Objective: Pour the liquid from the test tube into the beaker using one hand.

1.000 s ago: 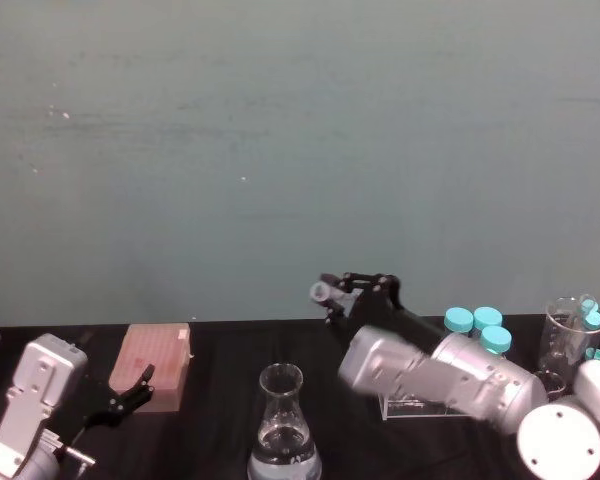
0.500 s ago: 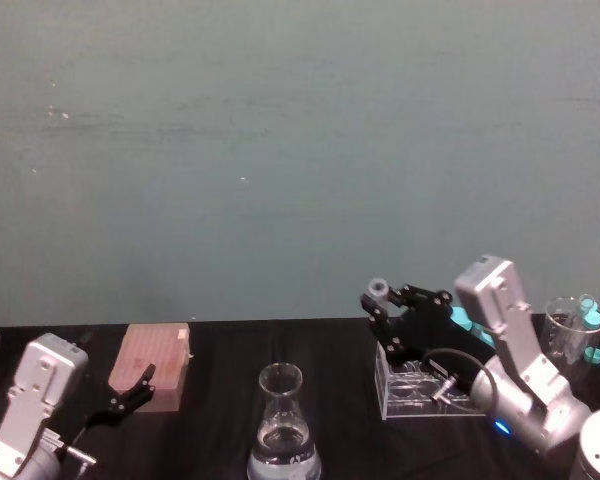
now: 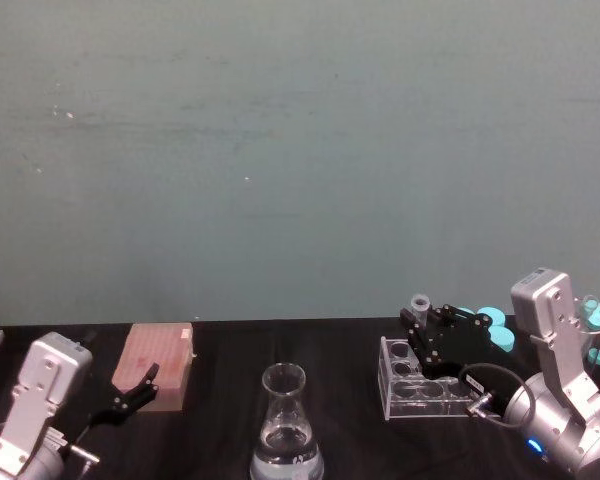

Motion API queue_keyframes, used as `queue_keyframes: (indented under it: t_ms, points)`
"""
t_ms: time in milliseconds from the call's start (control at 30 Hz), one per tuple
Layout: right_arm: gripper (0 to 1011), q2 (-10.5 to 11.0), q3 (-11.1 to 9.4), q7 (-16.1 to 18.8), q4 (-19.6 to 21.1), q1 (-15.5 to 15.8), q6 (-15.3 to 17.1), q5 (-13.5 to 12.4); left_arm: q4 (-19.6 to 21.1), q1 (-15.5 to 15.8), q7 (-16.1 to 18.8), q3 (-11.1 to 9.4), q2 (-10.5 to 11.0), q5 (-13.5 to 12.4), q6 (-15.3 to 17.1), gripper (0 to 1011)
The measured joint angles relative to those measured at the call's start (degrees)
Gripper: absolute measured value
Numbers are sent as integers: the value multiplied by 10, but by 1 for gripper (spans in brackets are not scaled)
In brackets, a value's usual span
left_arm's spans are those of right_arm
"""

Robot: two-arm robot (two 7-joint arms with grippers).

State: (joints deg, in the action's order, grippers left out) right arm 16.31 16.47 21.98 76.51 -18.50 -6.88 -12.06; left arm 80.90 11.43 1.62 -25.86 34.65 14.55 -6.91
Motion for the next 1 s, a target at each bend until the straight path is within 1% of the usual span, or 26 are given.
queue_keyframes:
  t_ms: [267, 467, 667, 1000]
  points:
    - [204, 1, -3, -2, -15, -5, -10, -2, 0, 0, 0, 0, 0, 0, 0, 1000]
    - [204, 0, 0, -3, -33, -16, -15, 5, 0, 0, 0, 0, 0, 0, 0, 1000]
    - [204, -5, 5, -1, -55, -32, -20, 9, 0, 0, 0, 0, 0, 0, 0, 1000]
    - [204, -15, 12, 9, -87, -53, -20, 8, 0, 0, 0, 0, 0, 0, 0, 1000]
